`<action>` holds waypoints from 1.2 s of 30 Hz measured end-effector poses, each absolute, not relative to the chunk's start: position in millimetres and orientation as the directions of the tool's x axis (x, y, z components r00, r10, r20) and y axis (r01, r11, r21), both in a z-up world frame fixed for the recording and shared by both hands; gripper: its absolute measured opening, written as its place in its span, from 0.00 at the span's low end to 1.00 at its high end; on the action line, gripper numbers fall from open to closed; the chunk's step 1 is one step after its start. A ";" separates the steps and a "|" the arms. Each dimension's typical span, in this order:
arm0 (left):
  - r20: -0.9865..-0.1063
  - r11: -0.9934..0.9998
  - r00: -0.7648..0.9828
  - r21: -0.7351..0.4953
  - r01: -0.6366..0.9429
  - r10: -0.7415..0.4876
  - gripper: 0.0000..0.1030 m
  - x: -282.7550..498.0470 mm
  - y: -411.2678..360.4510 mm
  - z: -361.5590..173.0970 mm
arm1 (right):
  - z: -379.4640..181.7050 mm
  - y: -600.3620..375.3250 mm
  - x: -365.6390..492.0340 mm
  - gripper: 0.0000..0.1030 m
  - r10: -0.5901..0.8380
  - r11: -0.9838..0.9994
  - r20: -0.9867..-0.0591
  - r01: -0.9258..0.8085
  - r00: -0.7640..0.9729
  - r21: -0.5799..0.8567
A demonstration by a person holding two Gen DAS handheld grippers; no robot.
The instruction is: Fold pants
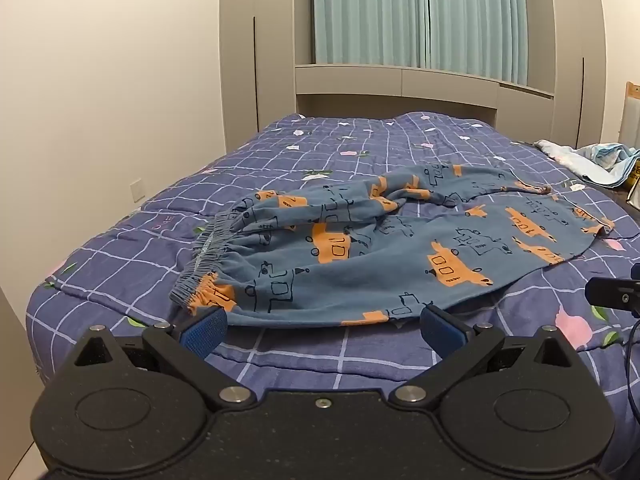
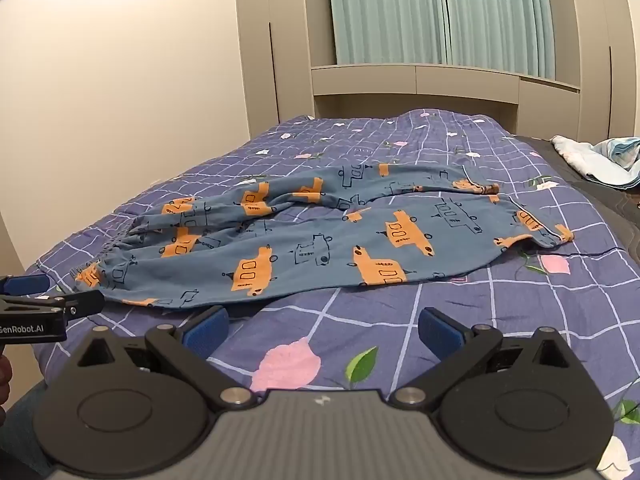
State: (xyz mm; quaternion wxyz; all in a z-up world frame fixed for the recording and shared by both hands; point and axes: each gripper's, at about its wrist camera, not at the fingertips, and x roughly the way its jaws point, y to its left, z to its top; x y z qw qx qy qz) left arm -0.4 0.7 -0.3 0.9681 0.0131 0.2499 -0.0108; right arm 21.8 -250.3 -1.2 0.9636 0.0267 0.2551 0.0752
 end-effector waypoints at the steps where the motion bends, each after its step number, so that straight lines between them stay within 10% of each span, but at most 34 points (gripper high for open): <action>1: -0.486 0.999 0.874 0.020 0.030 -0.016 1.00 -0.4 1.0 -0.6 | -1.1 -250.2 22.0 1.00 0.158 0.987 -0.488 -0.131 0.859 0.089; 36: -0.492 0.999 0.870 0.035 0.026 -0.005 1.00 -0.8 0.0 -0.4 | -0.9 -253.1 20.8 1.00 0.161 0.987 -0.480 -0.130 0.862 0.096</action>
